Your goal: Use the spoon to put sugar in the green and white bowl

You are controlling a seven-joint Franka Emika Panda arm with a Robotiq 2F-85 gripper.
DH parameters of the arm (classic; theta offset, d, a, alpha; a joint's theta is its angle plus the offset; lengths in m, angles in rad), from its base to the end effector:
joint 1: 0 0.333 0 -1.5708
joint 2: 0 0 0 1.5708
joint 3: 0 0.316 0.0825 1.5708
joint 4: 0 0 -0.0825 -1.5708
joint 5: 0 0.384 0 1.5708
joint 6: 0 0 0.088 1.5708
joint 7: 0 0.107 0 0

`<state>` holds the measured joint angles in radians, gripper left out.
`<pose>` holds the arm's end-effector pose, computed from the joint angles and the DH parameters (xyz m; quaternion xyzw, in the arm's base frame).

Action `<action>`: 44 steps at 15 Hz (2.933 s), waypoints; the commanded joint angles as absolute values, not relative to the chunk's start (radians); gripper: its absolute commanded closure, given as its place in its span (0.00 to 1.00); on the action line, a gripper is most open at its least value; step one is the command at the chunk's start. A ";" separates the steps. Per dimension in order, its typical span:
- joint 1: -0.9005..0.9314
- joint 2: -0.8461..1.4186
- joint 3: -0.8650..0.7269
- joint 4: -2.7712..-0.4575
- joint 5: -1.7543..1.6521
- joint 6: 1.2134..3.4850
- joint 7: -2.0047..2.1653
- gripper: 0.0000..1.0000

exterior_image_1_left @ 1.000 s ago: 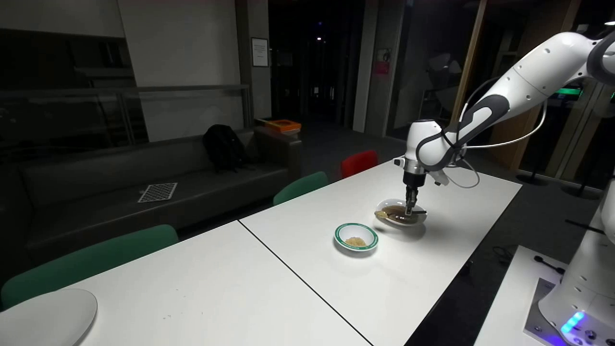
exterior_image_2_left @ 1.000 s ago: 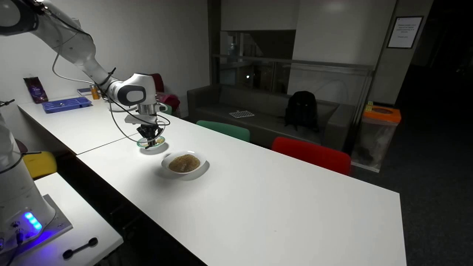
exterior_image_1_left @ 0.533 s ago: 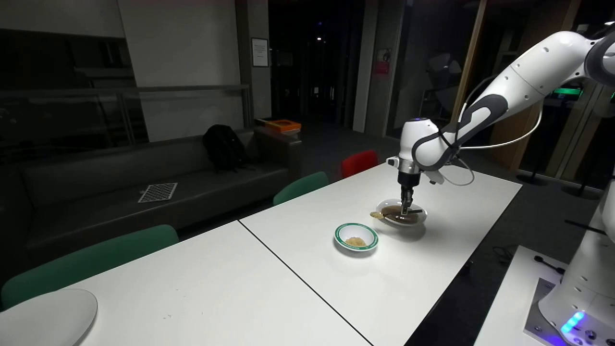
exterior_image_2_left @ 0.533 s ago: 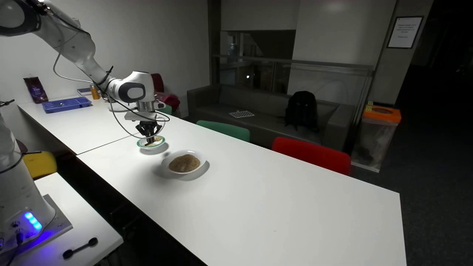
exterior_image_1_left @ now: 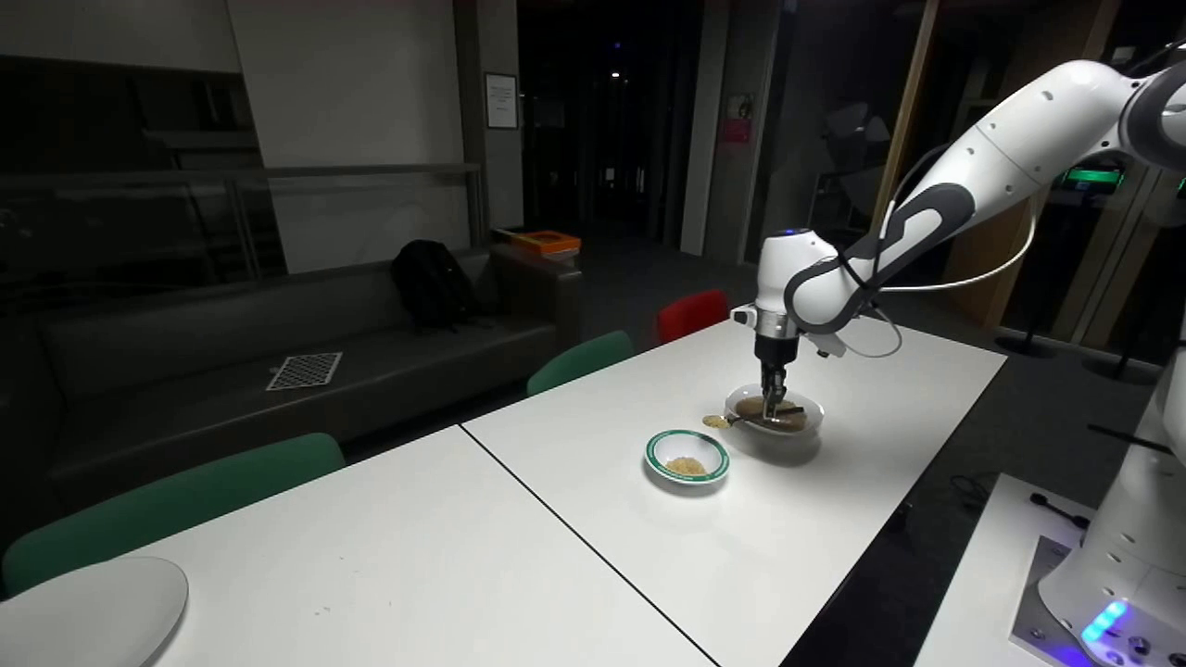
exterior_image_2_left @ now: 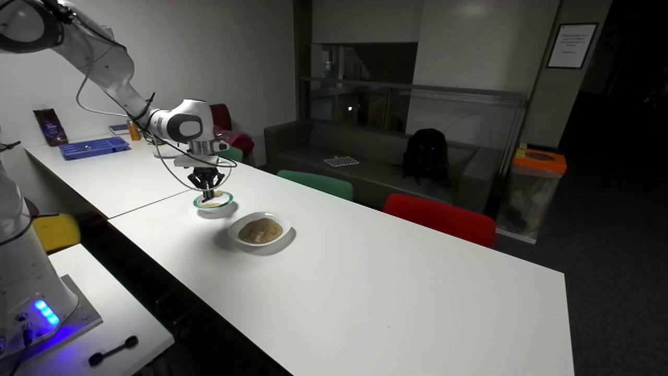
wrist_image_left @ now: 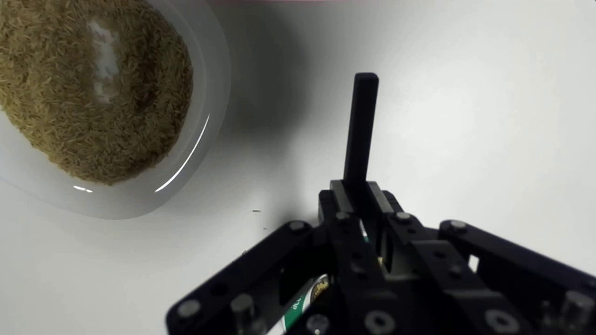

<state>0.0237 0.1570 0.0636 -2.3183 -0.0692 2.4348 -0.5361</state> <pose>0.5147 0.0451 0.2710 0.9430 0.3317 -0.0232 0.0121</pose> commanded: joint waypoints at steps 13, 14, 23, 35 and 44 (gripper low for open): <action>0.074 0.242 0.112 -2.203 -0.132 2.369 -0.467 0.97; 0.080 0.246 0.115 -2.195 -0.137 2.366 -0.460 0.97; 0.101 0.260 0.105 -2.173 -0.247 2.343 -0.421 0.97; 0.108 0.290 0.094 -2.162 -0.352 2.296 -0.366 0.97; 0.137 0.304 0.095 -2.105 -0.419 2.204 -0.309 0.97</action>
